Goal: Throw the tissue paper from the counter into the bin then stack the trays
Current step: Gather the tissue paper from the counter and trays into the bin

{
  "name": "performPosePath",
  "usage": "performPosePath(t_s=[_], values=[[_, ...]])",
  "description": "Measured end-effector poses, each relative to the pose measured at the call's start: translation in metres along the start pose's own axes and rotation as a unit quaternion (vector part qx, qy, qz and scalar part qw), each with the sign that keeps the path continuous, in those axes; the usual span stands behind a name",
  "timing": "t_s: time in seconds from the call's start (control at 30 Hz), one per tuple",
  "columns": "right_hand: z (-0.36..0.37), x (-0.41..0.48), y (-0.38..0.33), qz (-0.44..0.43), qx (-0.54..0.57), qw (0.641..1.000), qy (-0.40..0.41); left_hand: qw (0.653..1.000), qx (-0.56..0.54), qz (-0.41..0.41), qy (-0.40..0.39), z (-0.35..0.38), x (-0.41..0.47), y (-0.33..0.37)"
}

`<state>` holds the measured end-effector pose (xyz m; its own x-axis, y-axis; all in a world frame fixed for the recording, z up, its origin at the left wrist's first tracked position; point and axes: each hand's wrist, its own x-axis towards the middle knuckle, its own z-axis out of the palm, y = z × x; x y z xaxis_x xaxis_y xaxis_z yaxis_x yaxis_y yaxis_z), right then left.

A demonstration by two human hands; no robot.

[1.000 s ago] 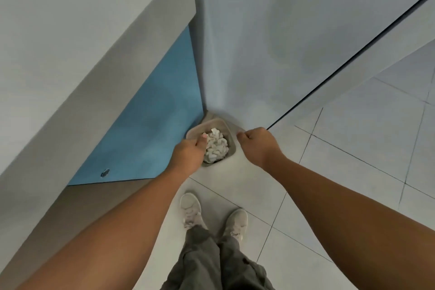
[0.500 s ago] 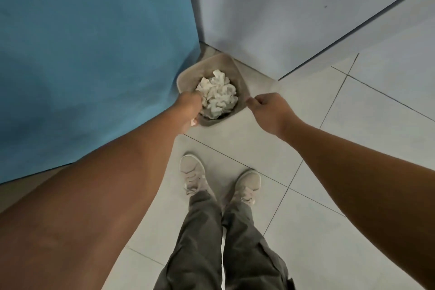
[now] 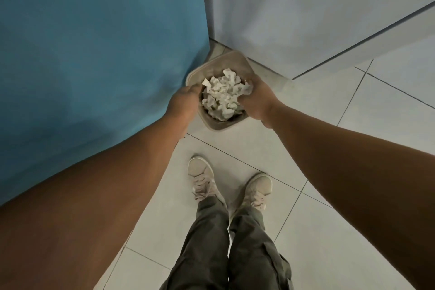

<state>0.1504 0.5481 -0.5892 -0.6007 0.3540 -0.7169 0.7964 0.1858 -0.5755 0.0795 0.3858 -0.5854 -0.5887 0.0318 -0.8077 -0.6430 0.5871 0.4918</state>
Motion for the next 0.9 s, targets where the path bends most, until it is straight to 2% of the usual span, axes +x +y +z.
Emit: performPosePath(t_s=[0.2,0.37,0.57,0.9], values=[[-0.005,-0.017,0.001,0.062,-0.159,0.985,0.026,0.997,0.063,0.038,0.018,-0.011,-0.025,0.011],[-0.014,-0.055,0.008,-0.014,-0.248,0.969,0.012,0.984,0.141,0.107,0.019,-0.017,-0.069,0.034],[-0.05,-0.143,-0.05,-0.088,-0.248,0.964,0.025,0.951,0.214,0.217,0.042,-0.033,-0.155,0.071],[-0.146,-0.312,-0.172,-0.265,-0.236,0.931,0.087,0.881,0.24,0.388,0.122,-0.112,-0.346,0.137]])
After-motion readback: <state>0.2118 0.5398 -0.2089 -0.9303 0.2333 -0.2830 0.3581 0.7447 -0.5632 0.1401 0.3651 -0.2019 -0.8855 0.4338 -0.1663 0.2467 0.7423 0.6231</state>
